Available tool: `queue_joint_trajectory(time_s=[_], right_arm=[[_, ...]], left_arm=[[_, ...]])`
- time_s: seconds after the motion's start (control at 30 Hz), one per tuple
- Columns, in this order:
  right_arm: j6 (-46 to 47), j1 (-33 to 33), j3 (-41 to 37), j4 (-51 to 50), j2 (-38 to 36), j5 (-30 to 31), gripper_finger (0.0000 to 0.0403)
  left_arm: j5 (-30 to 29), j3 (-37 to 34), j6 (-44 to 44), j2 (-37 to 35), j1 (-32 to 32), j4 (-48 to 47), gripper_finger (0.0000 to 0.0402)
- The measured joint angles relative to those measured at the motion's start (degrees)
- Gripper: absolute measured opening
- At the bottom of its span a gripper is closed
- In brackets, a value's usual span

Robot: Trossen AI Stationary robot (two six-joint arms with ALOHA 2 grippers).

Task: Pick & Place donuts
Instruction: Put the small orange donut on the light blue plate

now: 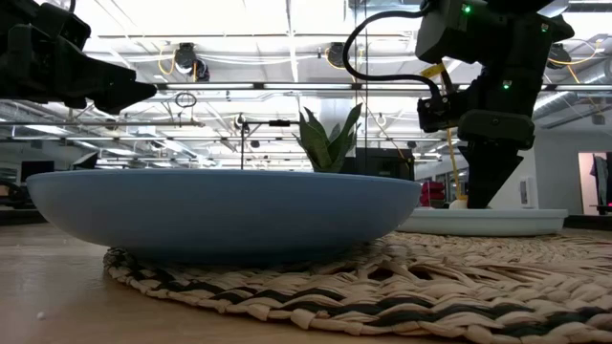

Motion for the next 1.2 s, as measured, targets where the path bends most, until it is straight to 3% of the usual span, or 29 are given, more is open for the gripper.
queue_joint_trajectory(time_s=[0.37,0.53,1.2], right_arm=[[-0.08,-0.55,0.00,0.14,0.00,0.20,0.0151],[-0.04,-1.03,0.00,0.27,0.00,-0.42,0.0190],[1.66,-5.26,0.00,2.09,-1.11,-13.41,0.0188]], left_arm=[[0.00,0.00,0.00,0.02,-0.02,-0.01,0.0306],[0.00,0.00,0.00,0.01,-0.01,0.00,0.0306],[0.00,0.00,0.00,0.00,-0.02,0.01,0.0306]])
